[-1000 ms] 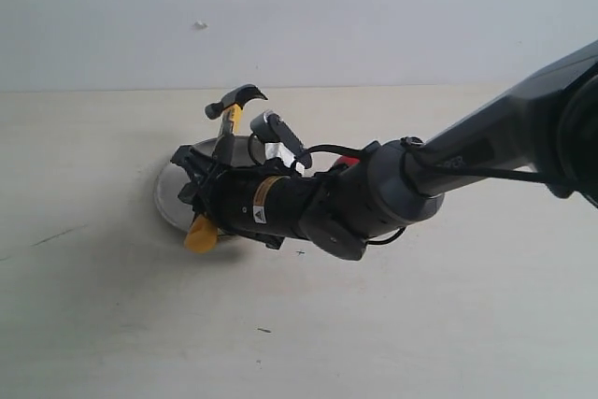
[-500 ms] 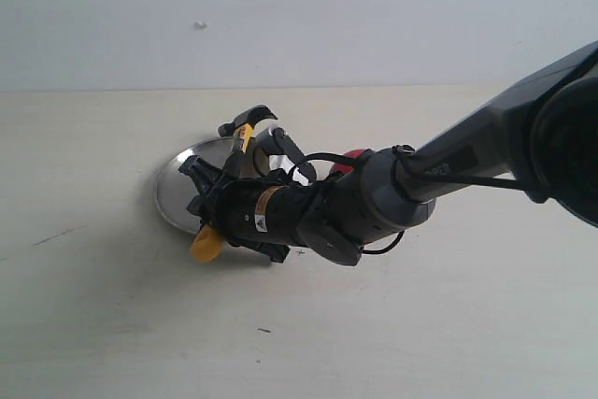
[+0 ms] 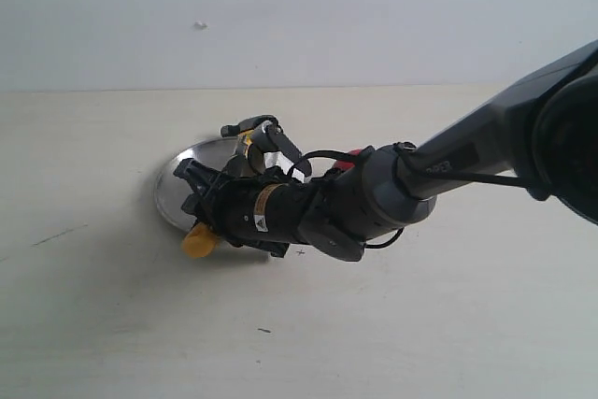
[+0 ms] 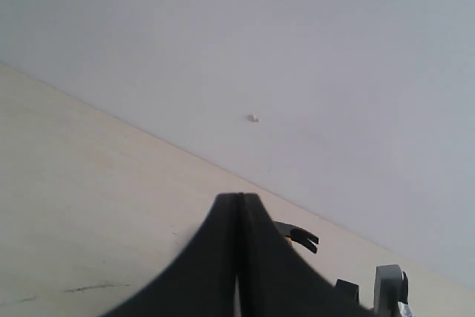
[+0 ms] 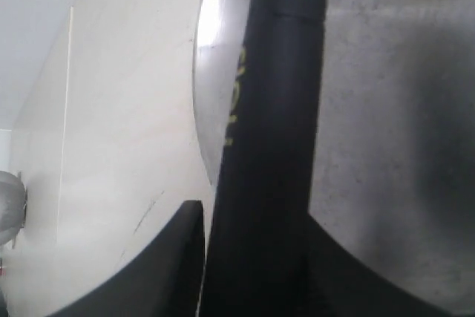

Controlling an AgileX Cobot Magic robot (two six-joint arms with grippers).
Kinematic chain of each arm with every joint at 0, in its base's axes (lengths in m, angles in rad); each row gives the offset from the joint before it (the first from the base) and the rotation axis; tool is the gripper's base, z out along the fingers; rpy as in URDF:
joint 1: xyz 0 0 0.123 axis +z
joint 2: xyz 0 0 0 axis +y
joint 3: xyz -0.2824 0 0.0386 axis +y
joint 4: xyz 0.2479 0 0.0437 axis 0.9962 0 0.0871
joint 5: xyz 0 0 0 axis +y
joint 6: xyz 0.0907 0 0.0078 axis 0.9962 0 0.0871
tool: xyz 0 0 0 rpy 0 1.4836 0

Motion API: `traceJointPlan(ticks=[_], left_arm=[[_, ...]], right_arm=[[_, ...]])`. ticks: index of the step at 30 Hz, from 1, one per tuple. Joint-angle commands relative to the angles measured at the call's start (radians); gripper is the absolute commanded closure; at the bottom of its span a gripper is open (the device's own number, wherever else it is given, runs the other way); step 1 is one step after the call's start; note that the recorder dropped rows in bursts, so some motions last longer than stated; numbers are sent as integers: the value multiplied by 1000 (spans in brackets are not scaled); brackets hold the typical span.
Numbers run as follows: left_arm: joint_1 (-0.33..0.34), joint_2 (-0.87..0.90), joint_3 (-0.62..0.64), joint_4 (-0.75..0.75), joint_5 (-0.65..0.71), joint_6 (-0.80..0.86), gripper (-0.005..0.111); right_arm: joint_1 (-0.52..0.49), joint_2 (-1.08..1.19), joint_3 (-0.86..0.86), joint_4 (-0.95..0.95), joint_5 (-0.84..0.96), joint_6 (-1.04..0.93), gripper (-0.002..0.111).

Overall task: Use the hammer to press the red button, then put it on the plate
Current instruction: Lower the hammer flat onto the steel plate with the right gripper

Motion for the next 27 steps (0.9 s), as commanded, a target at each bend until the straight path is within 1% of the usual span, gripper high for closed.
traceJointPlan(ticks=[1, 5, 11, 18, 21, 27], left_arm=[[-5, -2, 4, -7, 1, 2, 107], [-5, -2, 4, -7, 1, 2, 107], [-5, -2, 4, -7, 1, 2, 107], [-5, -2, 4, -7, 1, 2, 107], [-5, -2, 4, -7, 1, 2, 107], [-5, -2, 4, -7, 1, 2, 107]], right_arm=[[-2, -16, -13, -46, -26, -27, 68], [-2, -18, -30, -79, -18, -27, 63], [0, -35, -35, -127, -8, 25, 63], [0, -54, -35, -284, 117, 135, 63], [0, -54, -35, -388, 141, 233, 63], [0, -58, -35, -545, 145, 365, 63]])
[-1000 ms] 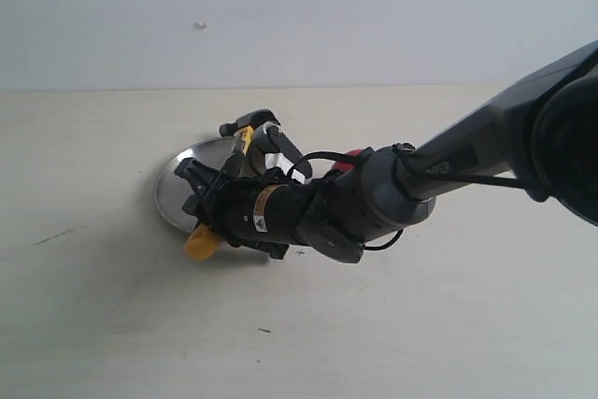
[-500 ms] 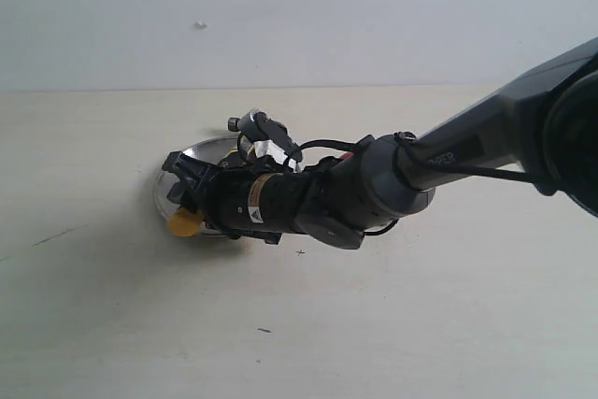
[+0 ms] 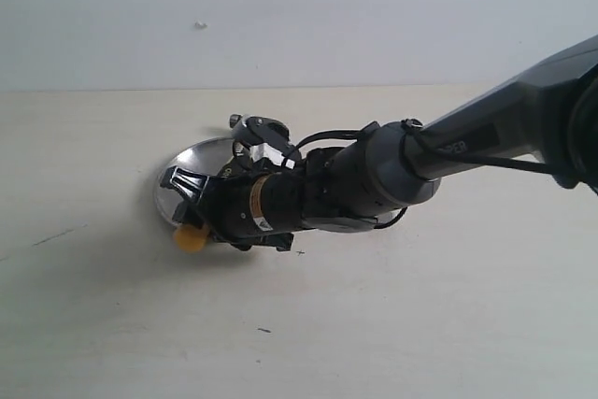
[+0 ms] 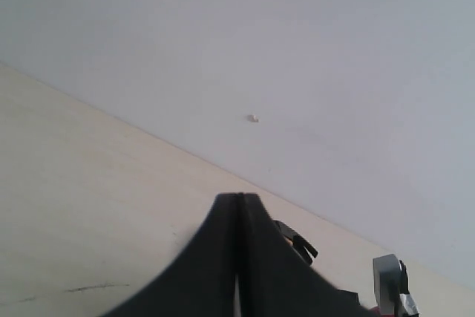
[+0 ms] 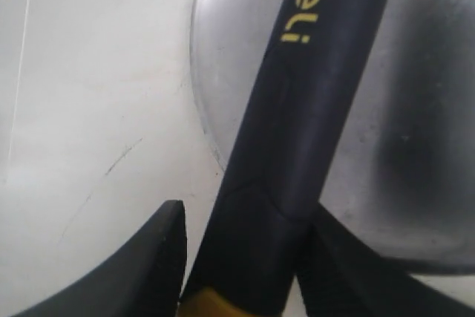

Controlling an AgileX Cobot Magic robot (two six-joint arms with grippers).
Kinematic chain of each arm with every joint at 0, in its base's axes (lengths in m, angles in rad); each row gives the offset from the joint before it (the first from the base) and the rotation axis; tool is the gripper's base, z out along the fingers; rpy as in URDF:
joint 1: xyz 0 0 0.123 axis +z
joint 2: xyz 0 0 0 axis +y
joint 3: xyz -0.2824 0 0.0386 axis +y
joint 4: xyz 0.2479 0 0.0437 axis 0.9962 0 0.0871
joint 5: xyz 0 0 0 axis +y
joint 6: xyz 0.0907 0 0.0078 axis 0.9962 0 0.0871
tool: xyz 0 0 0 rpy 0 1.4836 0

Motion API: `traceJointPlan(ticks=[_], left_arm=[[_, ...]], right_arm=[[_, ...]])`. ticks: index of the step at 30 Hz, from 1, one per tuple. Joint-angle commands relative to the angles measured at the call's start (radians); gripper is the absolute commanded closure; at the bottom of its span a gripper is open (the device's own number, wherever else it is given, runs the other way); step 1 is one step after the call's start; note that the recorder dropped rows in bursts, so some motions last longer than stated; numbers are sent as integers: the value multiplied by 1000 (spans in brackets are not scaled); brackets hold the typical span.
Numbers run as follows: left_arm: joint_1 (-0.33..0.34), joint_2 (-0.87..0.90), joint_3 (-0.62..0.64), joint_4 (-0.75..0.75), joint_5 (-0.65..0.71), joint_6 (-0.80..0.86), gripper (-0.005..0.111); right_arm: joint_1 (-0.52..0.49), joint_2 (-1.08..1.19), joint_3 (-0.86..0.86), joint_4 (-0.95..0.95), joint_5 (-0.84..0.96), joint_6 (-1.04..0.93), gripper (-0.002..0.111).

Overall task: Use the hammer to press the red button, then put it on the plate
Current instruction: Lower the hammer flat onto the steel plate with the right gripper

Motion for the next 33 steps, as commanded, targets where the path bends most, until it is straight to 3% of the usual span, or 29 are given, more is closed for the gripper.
traceJointPlan(ticks=[1, 8, 33], left_arm=[[-5, -2, 4, -7, 1, 2, 107], [-5, -2, 4, -7, 1, 2, 107], [-5, -2, 4, -7, 1, 6, 107]], right_arm=[[0, -17, -3, -141, 4, 103, 63], [0, -55, -3, -410, 42, 333, 63], [0, -76, -3, -533, 23, 333, 62]])
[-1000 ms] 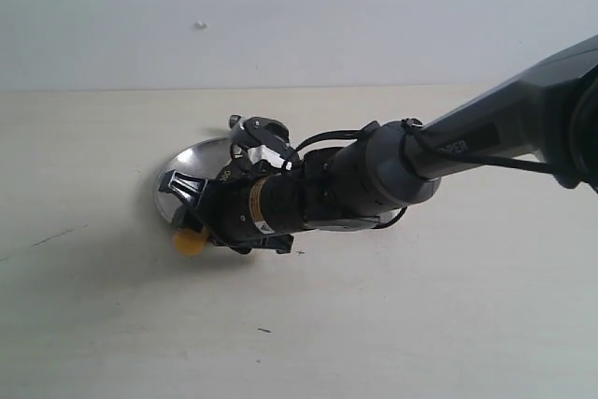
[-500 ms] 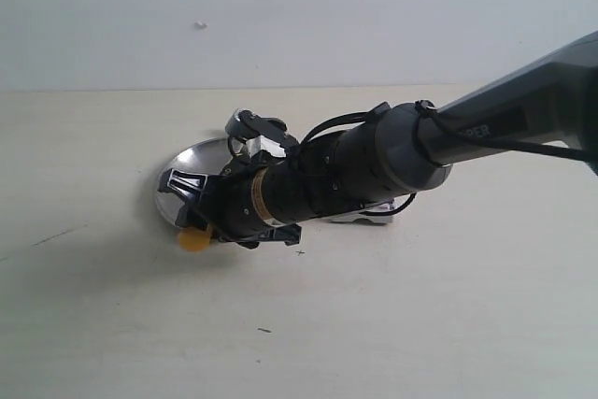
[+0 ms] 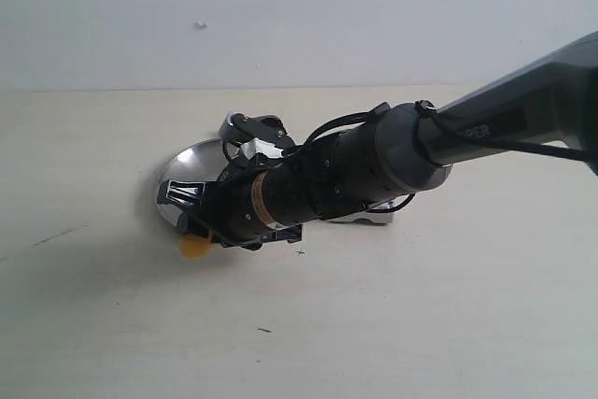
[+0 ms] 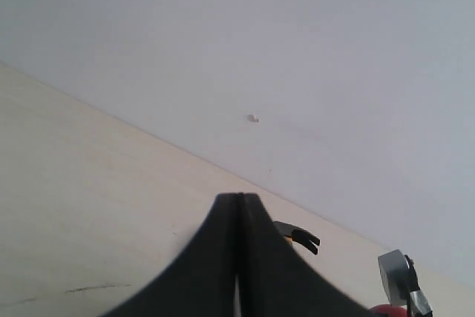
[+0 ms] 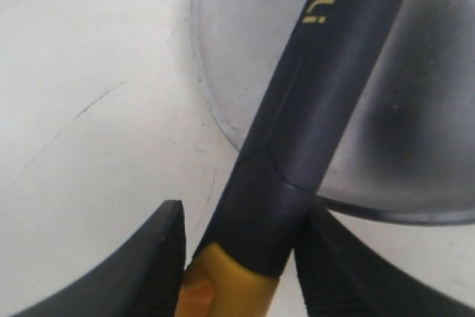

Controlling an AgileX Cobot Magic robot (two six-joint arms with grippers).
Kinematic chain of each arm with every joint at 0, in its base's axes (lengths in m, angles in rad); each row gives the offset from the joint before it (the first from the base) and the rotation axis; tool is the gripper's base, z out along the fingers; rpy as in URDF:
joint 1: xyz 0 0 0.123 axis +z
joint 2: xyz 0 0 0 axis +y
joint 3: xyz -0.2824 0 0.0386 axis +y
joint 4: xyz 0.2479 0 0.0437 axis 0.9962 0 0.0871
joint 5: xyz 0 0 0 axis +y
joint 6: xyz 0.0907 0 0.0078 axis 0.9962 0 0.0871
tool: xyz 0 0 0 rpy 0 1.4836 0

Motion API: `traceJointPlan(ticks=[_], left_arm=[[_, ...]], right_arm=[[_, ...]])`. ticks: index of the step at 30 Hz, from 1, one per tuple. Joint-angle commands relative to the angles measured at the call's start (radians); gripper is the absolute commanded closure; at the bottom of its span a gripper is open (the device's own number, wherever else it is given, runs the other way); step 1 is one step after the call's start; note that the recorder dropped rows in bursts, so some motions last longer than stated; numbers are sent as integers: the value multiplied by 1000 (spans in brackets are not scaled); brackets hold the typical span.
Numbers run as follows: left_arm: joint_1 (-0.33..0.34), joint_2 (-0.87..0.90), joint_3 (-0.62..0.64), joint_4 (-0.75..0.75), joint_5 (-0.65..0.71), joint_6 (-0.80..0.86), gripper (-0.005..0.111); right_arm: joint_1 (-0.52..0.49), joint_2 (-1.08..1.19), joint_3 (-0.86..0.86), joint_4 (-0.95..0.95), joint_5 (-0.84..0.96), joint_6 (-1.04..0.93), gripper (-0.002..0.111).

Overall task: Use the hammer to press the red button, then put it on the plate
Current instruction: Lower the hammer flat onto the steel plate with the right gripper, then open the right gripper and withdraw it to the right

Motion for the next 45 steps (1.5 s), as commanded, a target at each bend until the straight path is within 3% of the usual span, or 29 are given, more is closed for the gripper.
traceJointPlan(ticks=[1, 6, 14, 21, 26, 27, 32, 36, 45], left_arm=[[-5, -2, 4, -7, 3, 6, 107], [-5, -2, 4, -7, 3, 6, 107], [-5, -2, 4, -7, 3, 6, 107], [-5, -2, 4, -7, 3, 6, 107], [-5, -2, 4, -7, 3, 6, 107], [-5, -2, 4, -7, 3, 6, 107], [-5, -2, 4, -7, 3, 6, 107], [-5, -2, 4, -7, 3, 6, 107], [-5, -2, 4, -7, 3, 6, 107]], right_arm=[[0, -16, -3, -37, -25, 6, 60], [0, -16, -3, -37, -13, 6, 41], [0, -41, -3, -37, 30, 6, 42], [0, -157, 43, -96, 44, 6, 55], [0, -384, 250, -286, 198, -28, 106], [0, -428, 291, -302, 225, -40, 108], [0, -748, 559, -310, 416, -115, 108], [0, -970, 705, -350, 420, -117, 108], [0, -1163, 848, -368, 420, -98, 108]])
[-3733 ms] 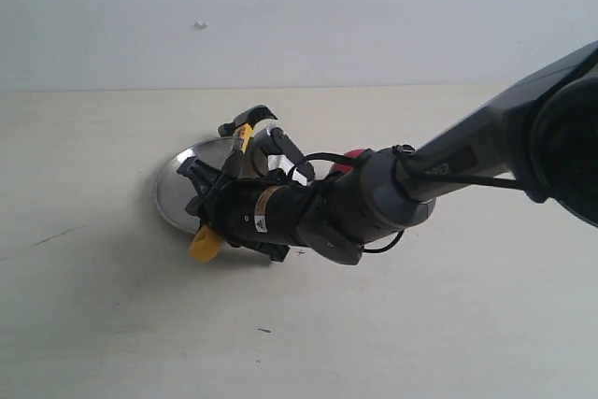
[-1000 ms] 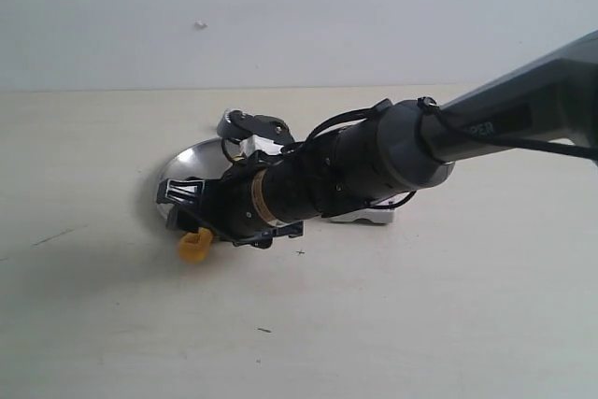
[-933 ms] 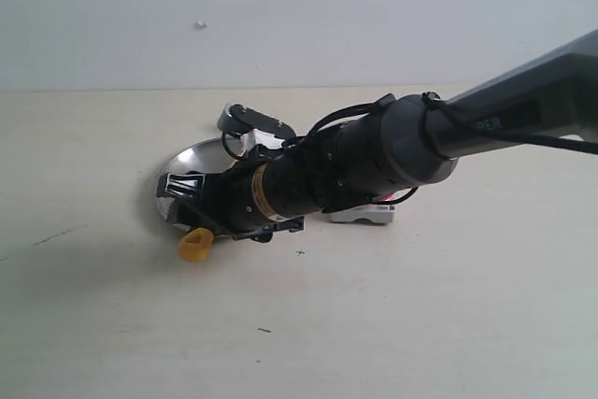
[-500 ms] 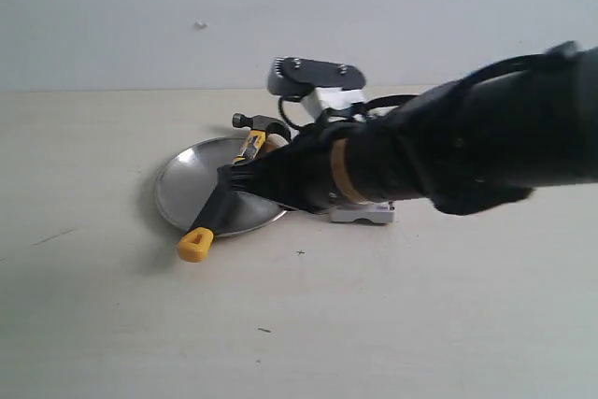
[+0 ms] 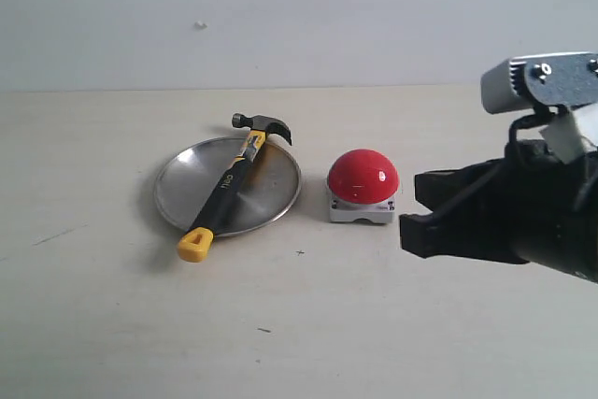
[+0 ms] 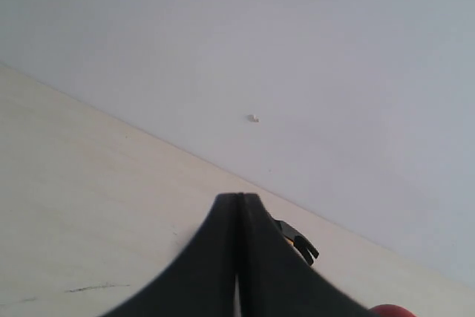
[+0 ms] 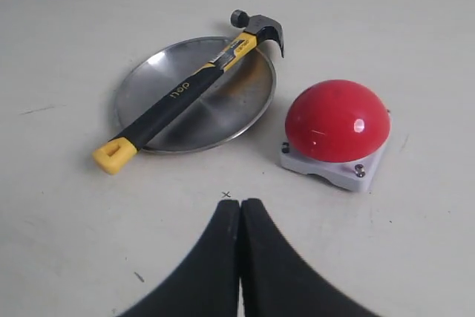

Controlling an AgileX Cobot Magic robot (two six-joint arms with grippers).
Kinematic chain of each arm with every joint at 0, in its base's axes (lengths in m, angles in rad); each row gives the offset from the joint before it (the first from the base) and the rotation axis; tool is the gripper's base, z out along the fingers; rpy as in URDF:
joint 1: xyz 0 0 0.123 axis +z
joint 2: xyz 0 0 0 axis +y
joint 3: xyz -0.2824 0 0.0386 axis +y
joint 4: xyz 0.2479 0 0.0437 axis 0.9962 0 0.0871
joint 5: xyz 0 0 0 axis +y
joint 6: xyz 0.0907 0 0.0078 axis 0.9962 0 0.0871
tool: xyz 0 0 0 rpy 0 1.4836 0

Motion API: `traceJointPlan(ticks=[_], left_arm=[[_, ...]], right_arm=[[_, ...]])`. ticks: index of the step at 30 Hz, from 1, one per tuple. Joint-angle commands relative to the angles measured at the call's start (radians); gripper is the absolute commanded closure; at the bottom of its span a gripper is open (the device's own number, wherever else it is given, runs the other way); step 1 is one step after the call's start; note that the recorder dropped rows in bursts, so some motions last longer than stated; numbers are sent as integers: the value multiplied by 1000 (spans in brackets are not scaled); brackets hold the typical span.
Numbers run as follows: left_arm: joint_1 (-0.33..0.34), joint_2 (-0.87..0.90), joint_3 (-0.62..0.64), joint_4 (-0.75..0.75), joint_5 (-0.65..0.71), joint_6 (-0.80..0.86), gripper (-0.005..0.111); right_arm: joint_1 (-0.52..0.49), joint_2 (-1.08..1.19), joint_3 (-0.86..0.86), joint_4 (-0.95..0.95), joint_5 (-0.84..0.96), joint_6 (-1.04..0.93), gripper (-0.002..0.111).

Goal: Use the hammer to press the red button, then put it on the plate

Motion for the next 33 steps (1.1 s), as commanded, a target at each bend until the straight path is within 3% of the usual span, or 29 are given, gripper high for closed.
traceJointPlan(ticks=[1, 4, 17, 33], left_arm=[[-5, -2, 4, -7, 3, 6, 107], [-5, -2, 4, -7, 3, 8, 107], [-5, -2, 4, -7, 3, 8, 107], [-3, -2, 4, -7, 3, 10, 107]], right_arm=[[0, -68, 47, 6, 1, 37, 108], [0, -86, 47, 50, -24, 111, 108], [0, -90, 47, 44, -24, 101, 108], [-3, -96, 47, -15, 177, 27, 108]])
